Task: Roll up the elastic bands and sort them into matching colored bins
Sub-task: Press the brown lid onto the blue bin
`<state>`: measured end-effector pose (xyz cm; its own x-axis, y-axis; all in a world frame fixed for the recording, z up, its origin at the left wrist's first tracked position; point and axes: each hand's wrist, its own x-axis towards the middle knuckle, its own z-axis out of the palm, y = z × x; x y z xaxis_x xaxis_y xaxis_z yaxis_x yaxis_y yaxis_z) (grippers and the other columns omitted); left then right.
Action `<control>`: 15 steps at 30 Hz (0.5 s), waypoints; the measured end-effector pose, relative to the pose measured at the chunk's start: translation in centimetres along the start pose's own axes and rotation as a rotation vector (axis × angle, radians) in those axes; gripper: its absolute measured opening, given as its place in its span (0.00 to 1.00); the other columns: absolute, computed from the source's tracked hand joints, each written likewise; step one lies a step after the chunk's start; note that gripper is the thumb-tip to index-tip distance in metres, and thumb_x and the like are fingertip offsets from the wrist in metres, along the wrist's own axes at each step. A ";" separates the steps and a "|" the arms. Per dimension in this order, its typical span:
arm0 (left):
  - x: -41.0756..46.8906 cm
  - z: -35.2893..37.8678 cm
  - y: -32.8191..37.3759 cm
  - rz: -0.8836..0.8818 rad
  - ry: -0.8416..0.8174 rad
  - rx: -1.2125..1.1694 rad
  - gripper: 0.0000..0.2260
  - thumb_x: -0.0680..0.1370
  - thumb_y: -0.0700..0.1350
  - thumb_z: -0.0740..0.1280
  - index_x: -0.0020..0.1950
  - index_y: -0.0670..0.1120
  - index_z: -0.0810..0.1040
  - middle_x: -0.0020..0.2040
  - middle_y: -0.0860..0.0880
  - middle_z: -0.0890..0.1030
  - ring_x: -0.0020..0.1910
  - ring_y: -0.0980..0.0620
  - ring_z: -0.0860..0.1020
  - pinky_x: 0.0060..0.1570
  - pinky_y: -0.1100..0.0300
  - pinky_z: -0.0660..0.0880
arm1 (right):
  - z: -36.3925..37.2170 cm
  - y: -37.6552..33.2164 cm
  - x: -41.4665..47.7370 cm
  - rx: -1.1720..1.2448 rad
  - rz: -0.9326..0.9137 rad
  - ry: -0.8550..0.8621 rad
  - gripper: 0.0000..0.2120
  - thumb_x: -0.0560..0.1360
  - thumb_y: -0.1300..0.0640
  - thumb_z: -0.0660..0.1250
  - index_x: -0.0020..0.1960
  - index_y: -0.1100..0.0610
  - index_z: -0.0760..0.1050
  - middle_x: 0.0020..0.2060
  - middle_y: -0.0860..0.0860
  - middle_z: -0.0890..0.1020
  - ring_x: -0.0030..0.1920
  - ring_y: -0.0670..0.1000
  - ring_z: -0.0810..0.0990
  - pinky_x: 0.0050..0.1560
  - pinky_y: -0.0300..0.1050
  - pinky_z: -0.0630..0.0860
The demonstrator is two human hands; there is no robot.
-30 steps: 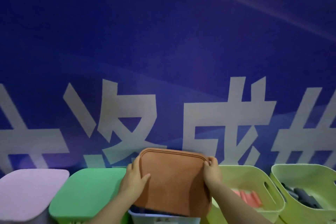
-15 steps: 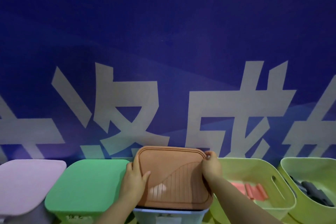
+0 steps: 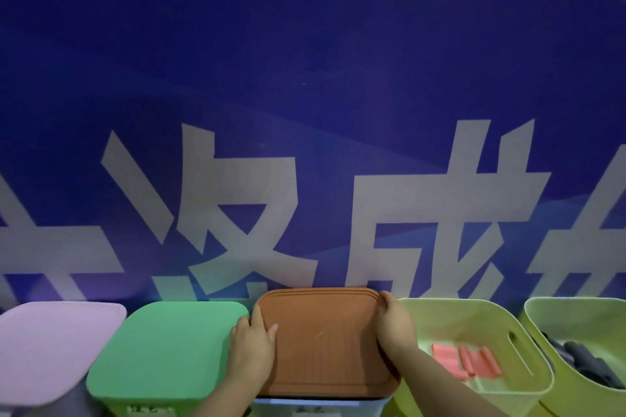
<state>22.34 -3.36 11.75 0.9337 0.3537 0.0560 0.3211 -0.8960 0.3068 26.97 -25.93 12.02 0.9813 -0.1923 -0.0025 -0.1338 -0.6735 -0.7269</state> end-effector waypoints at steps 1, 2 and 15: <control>0.0 0.0 0.0 -0.008 -0.010 0.015 0.25 0.81 0.54 0.53 0.75 0.46 0.54 0.63 0.44 0.71 0.61 0.47 0.70 0.59 0.57 0.67 | 0.0 0.0 0.0 -0.006 -0.011 0.000 0.17 0.77 0.63 0.53 0.63 0.59 0.71 0.56 0.56 0.79 0.57 0.57 0.76 0.56 0.45 0.69; 0.0 -0.1 0.0 -0.012 -0.018 0.033 0.24 0.81 0.54 0.52 0.74 0.45 0.55 0.63 0.43 0.71 0.61 0.47 0.70 0.59 0.57 0.67 | -0.1 0.0 0.0 -0.022 -0.021 -0.002 0.16 0.77 0.64 0.53 0.62 0.59 0.72 0.56 0.57 0.79 0.57 0.57 0.76 0.55 0.44 0.69; -1.1 0.8 -0.1 0.024 -0.008 0.150 0.24 0.81 0.55 0.52 0.73 0.43 0.57 0.64 0.46 0.70 0.62 0.48 0.67 0.61 0.59 0.64 | 0.6 1.3 -1.4 -0.199 -0.015 -0.043 0.20 0.77 0.62 0.49 0.68 0.57 0.65 0.63 0.56 0.72 0.62 0.58 0.71 0.63 0.49 0.67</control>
<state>21.40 -3.84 10.84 0.9426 0.3297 0.0538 0.3177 -0.9345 0.1604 25.47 -26.04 10.68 0.9878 -0.1537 -0.0247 -0.1396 -0.8046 -0.5772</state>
